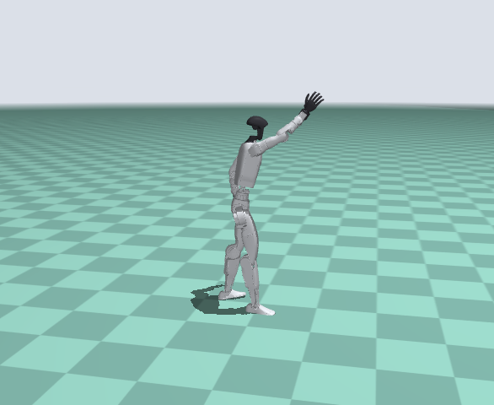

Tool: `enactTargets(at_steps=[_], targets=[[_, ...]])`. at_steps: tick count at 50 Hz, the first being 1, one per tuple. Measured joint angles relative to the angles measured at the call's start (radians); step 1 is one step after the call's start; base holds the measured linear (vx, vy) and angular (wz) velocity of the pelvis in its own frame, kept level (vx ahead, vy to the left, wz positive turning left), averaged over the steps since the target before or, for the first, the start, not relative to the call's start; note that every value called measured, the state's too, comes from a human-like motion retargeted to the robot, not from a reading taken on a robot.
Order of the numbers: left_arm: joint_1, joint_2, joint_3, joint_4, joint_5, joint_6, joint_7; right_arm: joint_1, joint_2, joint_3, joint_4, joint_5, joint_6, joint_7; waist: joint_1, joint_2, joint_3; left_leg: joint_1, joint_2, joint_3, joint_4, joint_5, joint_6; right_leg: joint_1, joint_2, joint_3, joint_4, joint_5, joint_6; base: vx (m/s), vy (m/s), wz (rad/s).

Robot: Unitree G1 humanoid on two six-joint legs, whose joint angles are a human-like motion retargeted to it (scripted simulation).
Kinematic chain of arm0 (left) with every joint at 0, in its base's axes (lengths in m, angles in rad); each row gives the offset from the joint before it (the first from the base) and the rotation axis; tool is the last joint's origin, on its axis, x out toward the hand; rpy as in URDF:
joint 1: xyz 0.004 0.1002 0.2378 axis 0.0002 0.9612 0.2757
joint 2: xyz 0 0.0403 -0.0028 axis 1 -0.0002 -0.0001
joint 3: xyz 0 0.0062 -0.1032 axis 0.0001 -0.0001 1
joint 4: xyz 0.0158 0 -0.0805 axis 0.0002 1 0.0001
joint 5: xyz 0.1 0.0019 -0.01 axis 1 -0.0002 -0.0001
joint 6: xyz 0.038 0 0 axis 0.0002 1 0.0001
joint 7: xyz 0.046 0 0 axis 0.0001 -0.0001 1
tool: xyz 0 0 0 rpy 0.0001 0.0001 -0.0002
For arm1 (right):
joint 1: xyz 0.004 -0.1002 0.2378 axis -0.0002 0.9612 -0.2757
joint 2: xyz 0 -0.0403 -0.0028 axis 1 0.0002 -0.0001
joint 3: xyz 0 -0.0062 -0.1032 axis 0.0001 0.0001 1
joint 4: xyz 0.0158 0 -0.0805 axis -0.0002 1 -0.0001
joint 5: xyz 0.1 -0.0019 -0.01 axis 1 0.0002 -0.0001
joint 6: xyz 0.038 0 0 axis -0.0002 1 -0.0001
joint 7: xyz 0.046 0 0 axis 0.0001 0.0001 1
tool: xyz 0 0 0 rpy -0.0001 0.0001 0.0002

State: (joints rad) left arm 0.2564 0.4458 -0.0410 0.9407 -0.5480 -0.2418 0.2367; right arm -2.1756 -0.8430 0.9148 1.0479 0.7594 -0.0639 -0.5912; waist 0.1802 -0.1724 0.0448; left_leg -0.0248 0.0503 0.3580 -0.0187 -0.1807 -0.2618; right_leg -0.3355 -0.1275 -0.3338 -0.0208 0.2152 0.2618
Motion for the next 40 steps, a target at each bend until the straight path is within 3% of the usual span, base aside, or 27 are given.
enactTargets(at_steps=[10,17,22,31,40], targets=[[-0.055,-0.022,-0.032,-0.089,0.039,0.001,-0.047,0.240,-0.009,-0.086,-0.048,-0.145,0.012,-0.065,0.063,0.077,0.197,-0.111,-0.024,-0.019,-0.067,0.082,0.000,-0.114,-0.001,-0.035,-0.042,0.051,0.000,-0.12,-0.10,0.16],[-0.035,-0.022,-0.063,-0.226,0.001,-0.016,-0.074,0.502,-0.013,-0.212,-0.059,-0.282,0.043,-0.115,0.057,0.194,0.394,-0.265,-0.079,-0.074,-0.069,0.148,0.000,-0.233,-0.059,-0.085,-0.066,0.114,0.000,-0.19,-0.03,0.59],[0.037,-0.019,-0.112,-0.289,-0.066,-0.024,-0.063,0.707,0.000,-0.299,0.029,-0.309,0.074,-0.107,0.007,0.328,0.475,-0.386,-0.104,-0.160,-0.069,0.198,0.000,-0.313,-0.109,-0.161,-0.066,0.138,0.000,-0.11,-0.04,1.06],[0.127,0.003,-0.246,-0.296,-0.109,0.008,-0.095,0.827,0.034,-0.384,0.209,-0.298,0.131,-0.068,0.008,0.514,0.475,-0.752,-0.119,-0.245,-0.069,0.293,0.010,-0.627,-0.163,-0.217,-0.066,0.187,0.000,-0.05,-0.05,0.97],[0.099,-0.032,-0.329,-0.319,-0.223,0.029,-0.133,0.677,-0.007,-0.346,0.272,-0.314,0.130,-0.067,0.057,0.638,0.475,-1.059,-0.162,-0.263,-0.069,0.349,0.043,-0.954,-0.236,-0.212,0.007,0.214,0.000,-0.02,0.07,0.89]])
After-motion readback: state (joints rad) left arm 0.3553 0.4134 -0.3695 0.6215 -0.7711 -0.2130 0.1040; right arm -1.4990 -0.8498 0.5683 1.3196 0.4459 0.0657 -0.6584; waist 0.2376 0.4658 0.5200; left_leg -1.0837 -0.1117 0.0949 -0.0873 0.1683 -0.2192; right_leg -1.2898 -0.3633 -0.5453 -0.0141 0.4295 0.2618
